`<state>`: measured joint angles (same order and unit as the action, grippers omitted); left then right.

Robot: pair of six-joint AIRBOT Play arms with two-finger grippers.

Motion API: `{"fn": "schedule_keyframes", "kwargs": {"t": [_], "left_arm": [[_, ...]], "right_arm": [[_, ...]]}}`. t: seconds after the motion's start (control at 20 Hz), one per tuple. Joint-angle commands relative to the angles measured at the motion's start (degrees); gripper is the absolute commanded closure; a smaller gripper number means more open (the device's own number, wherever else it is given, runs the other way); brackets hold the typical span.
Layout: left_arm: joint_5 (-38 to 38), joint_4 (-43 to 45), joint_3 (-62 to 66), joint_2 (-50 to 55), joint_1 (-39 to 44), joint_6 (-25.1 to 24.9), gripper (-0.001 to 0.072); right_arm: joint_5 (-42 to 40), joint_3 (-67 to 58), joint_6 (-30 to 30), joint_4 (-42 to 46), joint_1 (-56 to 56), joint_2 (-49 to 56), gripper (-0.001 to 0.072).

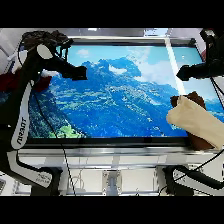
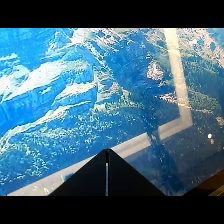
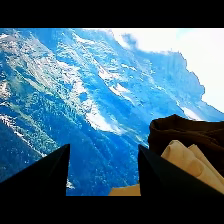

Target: Fold the shirts.

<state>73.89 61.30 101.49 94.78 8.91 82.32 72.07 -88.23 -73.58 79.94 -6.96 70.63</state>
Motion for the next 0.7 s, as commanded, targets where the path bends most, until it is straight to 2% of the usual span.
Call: {"fn": "schedule_keyframes", "kwargs": {"t": [0.0, 0.1, 0.2, 0.25, 0.3, 0.4, 0.45, 0.5, 0.55, 0.65], "left_arm": [[-0.11, 0.04, 0.04, -0.02, 0.02, -0.02, 0.0698], [-0.44, 0.72, 0.04, -0.02, 0.02, -0.50, 0.0698], [-0.59, 5.07, 0.04, -0.02, 0.02, -3.39, 0.0688], [-0.76, 10.75, 0.04, -0.02, 0.00, -3.69, 0.0687], [-0.79, 20.06, 0.04, -0.02, 0.00, -2.64, 0.0645], [-1.03, 42.56, 0.04, -0.02, -0.22, 2.71, 0.0283], [-2.27, 50.84, 0.04, -0.02, -0.92, 4.98, 0.0188], [-5.16, 55.52, 0.04, -0.02, -2.54, 7.48, 0.0190], [-8.92, 55.69, 0.04, 0.02, -4.79, 10.69, 0.0190], [-16.20, 54.34, 0.04, 0.66, -9.94, 21.94, 0.0190]], "right_arm": [[0.02, -0.07, -0.04, 0.04, 0.02, -0.02, 0.0236], [0.02, -0.07, -0.02, 0.04, 0.04, -0.02, 0.0236], [0.02, -0.07, -0.04, 0.07, 0.04, -0.02, 0.0236], [0.02, -0.07, -0.04, 0.07, 0.02, -0.02, 0.0236], [0.02, -0.07, -0.02, 0.04, 0.02, -0.02, 0.0236], [0.02, -0.07, -0.04, 0.07, 0.04, -0.02, 0.0236], [0.00, -0.07, -0.02, 0.04, 0.04, -0.02, 0.0236], [0.00, -0.07, -0.04, 0.04, 0.02, -0.02, 0.0236], [0.02, -0.07, -0.02, 0.04, 0.04, -0.02, 0.0236], [-0.59, -0.04, 0.02, -0.02, 0.04, -0.02, 0.0236]]}}
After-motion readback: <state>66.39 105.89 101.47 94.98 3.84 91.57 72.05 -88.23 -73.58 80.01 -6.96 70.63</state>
